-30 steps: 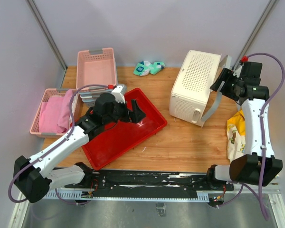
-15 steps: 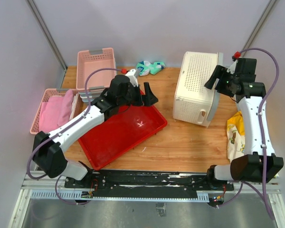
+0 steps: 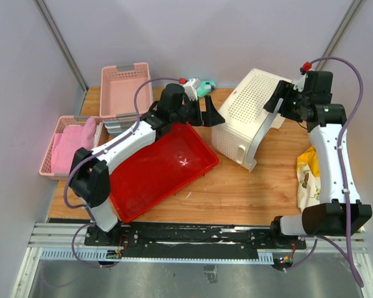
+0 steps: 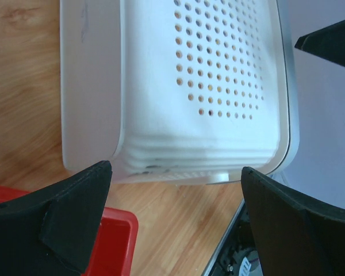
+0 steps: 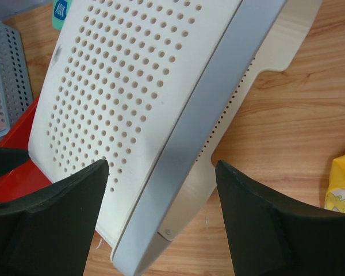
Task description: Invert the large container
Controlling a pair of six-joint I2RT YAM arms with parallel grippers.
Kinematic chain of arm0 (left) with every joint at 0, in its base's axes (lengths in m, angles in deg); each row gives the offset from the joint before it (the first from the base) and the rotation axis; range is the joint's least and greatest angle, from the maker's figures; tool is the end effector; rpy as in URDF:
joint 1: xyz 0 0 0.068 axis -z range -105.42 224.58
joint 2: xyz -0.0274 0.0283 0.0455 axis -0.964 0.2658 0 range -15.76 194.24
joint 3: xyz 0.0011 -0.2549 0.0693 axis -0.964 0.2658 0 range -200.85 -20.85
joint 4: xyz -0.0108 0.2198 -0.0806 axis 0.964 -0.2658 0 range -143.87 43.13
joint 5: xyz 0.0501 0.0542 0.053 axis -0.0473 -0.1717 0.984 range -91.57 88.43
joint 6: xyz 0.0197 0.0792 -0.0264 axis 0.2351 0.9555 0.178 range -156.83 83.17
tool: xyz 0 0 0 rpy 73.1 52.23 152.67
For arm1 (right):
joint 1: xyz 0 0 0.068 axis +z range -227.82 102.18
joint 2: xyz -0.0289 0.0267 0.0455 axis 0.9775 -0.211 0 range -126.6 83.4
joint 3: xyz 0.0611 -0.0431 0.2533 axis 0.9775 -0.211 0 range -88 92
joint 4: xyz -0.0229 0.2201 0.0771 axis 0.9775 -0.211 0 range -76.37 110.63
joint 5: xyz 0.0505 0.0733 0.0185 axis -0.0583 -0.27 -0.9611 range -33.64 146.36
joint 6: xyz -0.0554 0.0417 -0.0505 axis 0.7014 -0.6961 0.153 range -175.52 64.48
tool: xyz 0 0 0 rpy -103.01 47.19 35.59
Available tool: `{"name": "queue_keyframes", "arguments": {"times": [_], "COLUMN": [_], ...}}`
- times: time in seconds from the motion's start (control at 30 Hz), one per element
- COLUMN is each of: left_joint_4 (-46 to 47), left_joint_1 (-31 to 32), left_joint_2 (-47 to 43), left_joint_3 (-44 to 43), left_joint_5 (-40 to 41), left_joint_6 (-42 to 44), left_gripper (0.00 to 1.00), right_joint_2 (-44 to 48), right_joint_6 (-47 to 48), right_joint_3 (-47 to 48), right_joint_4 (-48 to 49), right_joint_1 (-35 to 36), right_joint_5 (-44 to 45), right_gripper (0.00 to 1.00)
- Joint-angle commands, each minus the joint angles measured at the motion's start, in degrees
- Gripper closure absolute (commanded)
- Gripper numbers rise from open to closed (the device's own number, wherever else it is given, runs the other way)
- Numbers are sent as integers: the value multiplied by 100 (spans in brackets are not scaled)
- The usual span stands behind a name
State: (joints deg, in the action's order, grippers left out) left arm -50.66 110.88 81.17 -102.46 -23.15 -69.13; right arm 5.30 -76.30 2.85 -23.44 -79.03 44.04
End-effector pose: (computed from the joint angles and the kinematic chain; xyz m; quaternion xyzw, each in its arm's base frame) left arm 0.3149 -0.2657 0.3202 0.1364 0.7960 -0.4470 0.3847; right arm 0.2913 0.0100 0.3923 0.1137 0.8609 0.1749 0.4641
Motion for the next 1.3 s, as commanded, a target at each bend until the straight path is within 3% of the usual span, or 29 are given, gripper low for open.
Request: {"name": "queue_keyframes", "arguments": {"times": [0.0,0.47,0.73,1.0,1.27], "left_joint_4": [485,573,2366,2664,2787], "left_joint_1": [-140,-147,-121,182,529], "left_joint_2": [417,1215,1479,1822,2101], "left_joint_3": [-534,-1252,-1378,-1995,-2618], "left_joint_5": [-793,-1711,-2831,-2964,-3018], "left_joint_6": [-247,-333,-1710,-2150,-2497], "left_gripper": [1,1,1,1,1], "right_joint_2": [69,-88,209,551,565], "right_joint_6": [-72,-521,-860,-1130,-1350], "right_joint_3": [-85,-899,-1818,-2645,-3405], "right_joint_4": [-41,367,839,1178,1651], "right_joint_1": [-55,-578,-897,-1246,-2011], "right_joint_5": [393,-23,-131,-374,-1358], "right_gripper": [23,26,28,31,33]}}
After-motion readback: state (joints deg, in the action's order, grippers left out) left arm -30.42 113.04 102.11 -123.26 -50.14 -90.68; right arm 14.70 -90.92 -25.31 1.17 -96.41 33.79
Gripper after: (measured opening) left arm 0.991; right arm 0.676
